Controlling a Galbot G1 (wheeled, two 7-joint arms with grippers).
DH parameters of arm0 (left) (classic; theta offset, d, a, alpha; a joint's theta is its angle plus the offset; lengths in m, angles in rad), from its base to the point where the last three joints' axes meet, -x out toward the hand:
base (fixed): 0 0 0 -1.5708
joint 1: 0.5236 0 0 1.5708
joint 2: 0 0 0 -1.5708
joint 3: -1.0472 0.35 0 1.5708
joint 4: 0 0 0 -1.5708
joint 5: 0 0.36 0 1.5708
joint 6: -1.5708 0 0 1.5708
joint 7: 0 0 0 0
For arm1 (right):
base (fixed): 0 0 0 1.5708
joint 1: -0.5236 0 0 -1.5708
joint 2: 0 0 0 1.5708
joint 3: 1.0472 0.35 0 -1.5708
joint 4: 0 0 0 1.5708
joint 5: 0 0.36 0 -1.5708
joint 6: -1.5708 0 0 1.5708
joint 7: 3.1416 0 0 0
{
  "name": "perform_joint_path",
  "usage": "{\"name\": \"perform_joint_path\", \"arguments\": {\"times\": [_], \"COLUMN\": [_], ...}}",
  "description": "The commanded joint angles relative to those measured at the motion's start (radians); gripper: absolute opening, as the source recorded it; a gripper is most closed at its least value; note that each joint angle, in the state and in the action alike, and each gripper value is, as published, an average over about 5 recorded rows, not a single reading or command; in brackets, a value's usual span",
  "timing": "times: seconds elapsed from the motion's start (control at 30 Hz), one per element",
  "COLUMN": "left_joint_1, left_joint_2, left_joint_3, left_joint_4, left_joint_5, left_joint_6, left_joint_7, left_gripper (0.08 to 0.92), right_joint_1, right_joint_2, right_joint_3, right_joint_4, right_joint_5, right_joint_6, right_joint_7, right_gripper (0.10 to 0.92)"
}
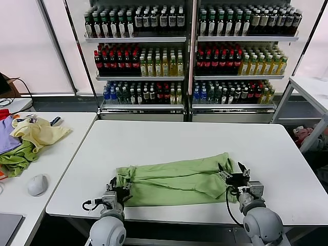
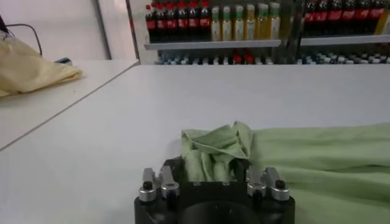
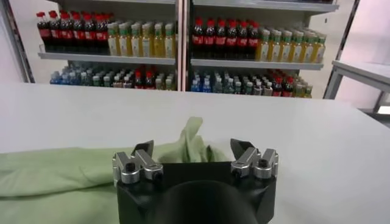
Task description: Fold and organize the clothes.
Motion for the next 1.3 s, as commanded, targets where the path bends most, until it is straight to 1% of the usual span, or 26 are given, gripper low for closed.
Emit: {"name": "perform_joint_path", "arguments": {"times": [0.03, 0.17, 0.23, 0.37, 0.43, 0.5, 0.63, 0.73, 0.8, 0.87, 1.03, 1.17, 1.3], "left_joint_1": [0.001, -0.003, -0.012, -0.031, -0.037, -0.038, -0.033, -0.024, -0.019, -0.018, -0.045, -0.082, -0.135], "left_joint_2": [-0.013, 0.001, 0.019, 0.078, 0.118, 0.158, 0.235, 0.253, 0.240, 0.211, 0.117, 0.043, -0.019], "left_joint_3": [-0.012, -0.034, -0.055, -0.116, -0.160, -0.208, -0.315, -0.377, -0.398, -0.390, -0.277, -0.174, -0.071], "left_joint_4": [0.018, 0.021, 0.025, 0.029, 0.023, 0.011, -0.039, -0.111, -0.174, -0.235, -0.331, -0.340, -0.286], "left_joint_5": [-0.065, -0.122, -0.139, -0.170, -0.197, -0.229, -0.375, -0.566, -0.720, -0.836, -0.950, -0.990, -0.971], "left_joint_6": [0.017, 0.007, -0.004, -0.024, -0.027, -0.027, -0.018, -0.005, 0.000, 0.004, -0.012, -0.031, -0.051], "left_joint_7": [-0.011, 0.002, 0.014, 0.037, 0.049, 0.061, 0.098, 0.128, 0.145, 0.153, 0.162, 0.158, 0.149], "left_gripper": [0.490, 0.386, 0.325, 0.213, 0.161, 0.132, 0.122, 0.122, 0.122, 0.122, 0.122, 0.122, 0.122], "right_joint_1": [-0.005, -0.015, -0.023, -0.026, -0.022, -0.017, -0.009, -0.004, 0.000, 0.001, 0.002, 0.003, 0.006], "right_joint_2": [0.000, 0.001, -0.001, -0.006, -0.006, -0.005, -0.002, -0.002, -0.001, -0.001, -0.004, -0.005, -0.009], "right_joint_3": [0.003, 0.013, 0.018, 0.025, 0.023, 0.019, 0.009, 0.007, 0.008, 0.008, 0.010, 0.016, 0.022], "right_joint_4": [0.012, 0.032, 0.047, 0.062, 0.065, 0.068, 0.072, 0.070, 0.067, 0.066, 0.065, 0.066, 0.070], "right_joint_5": [-0.002, -0.002, -0.001, 0.003, 0.006, 0.007, 0.005, 0.004, 0.004, 0.003, 0.003, 0.003, 0.003], "right_joint_6": [0.001, 0.002, 0.002, 0.004, 0.005, 0.007, 0.009, 0.011, 0.012, 0.012, 0.014, 0.014, 0.014], "right_joint_7": [0.001, 0.004, 0.004, 0.005, 0.004, 0.003, 0.000, -0.001, -0.001, -0.001, -0.003, -0.003, -0.003], "right_gripper": [0.823, 0.823, 0.823, 0.823, 0.823, 0.823, 0.823, 0.823, 0.823, 0.823, 0.823, 0.823, 0.823]}}
